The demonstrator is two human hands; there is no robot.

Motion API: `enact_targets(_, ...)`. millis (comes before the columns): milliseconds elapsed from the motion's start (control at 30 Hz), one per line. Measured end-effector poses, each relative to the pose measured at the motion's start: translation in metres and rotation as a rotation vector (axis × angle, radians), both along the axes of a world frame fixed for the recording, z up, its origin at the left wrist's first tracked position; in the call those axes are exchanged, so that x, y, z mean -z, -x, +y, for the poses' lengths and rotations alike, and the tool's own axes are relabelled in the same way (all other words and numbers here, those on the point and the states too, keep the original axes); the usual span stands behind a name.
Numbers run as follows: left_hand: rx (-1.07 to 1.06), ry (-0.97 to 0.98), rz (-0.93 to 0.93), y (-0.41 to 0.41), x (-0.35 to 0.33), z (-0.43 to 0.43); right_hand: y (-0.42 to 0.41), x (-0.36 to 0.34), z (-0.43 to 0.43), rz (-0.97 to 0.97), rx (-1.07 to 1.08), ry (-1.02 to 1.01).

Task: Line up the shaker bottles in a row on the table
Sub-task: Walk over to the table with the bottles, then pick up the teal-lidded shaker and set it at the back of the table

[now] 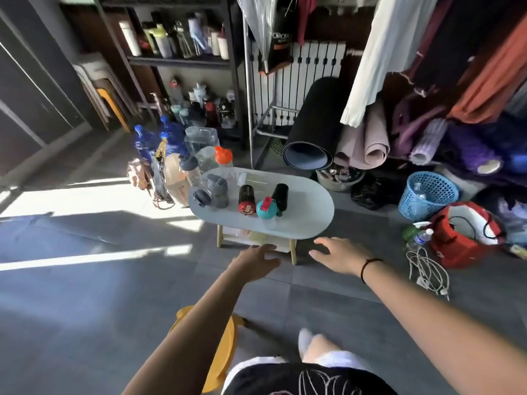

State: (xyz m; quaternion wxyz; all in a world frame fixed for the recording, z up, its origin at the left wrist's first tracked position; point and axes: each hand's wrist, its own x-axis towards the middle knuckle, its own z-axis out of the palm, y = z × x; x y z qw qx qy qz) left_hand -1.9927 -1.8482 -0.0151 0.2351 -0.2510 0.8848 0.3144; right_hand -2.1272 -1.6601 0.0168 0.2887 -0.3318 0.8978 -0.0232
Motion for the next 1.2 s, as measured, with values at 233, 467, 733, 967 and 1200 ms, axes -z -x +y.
enact_targets(233,-0.061,-0.063,-0.186,0.043,0.049,-0.074,0.081,0.036,-0.081,-0.089,-0.073,-0.067)
enact_targets(467,-0.178,-0.027,-0.123,0.124,0.038,-0.17,0.198,0.052,-0.198,-0.138,-0.173,-0.077)
enact_targets(733,-0.204,-0.03,-0.194,0.159,0.04,-0.227,0.237,0.087,-0.265,-0.282,-0.204,-0.083)
enact_targets(967,-0.002,-0.066,-0.249,0.235,0.054,-0.238,0.266,0.107,-0.24,-0.422,0.002,-0.063)
enact_targets(1200,0.322,-0.007,-0.254,0.313,0.081,-0.241,0.276,0.117,-0.207,-0.398,0.296,0.013)
